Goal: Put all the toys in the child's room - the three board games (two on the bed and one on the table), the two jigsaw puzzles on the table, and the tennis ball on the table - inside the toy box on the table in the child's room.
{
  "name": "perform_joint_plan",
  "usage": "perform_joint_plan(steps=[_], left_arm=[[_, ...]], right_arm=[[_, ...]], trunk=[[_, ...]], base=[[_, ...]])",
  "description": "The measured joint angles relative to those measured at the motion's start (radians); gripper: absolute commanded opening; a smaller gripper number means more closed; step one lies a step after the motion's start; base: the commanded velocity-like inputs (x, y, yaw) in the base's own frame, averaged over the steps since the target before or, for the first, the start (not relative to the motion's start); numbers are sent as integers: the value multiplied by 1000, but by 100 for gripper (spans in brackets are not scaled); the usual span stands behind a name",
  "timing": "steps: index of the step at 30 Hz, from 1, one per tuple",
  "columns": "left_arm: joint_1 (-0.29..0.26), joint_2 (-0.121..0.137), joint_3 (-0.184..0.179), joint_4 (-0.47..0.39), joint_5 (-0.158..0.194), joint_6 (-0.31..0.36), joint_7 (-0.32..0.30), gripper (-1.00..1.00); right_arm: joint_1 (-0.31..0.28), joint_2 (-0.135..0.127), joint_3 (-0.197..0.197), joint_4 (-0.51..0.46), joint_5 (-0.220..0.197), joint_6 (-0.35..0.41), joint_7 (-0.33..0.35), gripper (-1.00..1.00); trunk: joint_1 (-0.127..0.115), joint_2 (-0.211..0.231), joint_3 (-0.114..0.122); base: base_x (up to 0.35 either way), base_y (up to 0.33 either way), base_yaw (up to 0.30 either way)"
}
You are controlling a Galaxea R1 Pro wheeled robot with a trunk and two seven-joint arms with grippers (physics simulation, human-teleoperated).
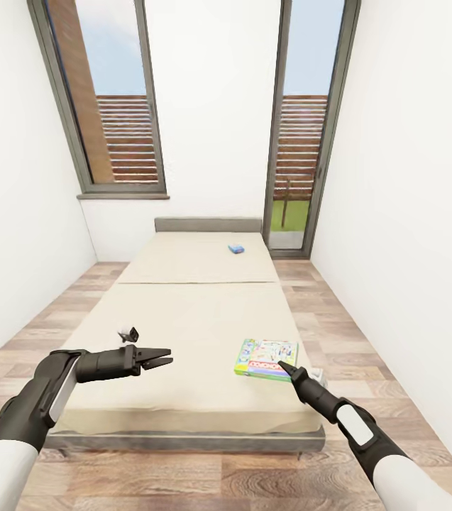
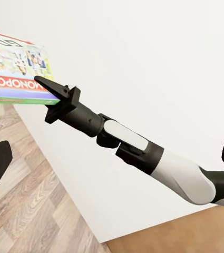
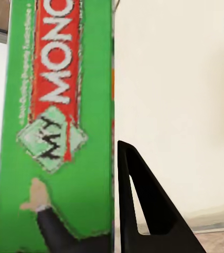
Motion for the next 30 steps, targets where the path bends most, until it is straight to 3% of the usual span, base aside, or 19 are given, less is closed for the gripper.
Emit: perform_joint_plan(steps=[30], left_arm=[[-1, -1, -4, 0, 0, 0, 0, 100]], right_arm=[[0, 0, 5, -6, 2, -6, -10, -100]], trunk=[[-115, 210, 94]], base=[[0, 0, 0]])
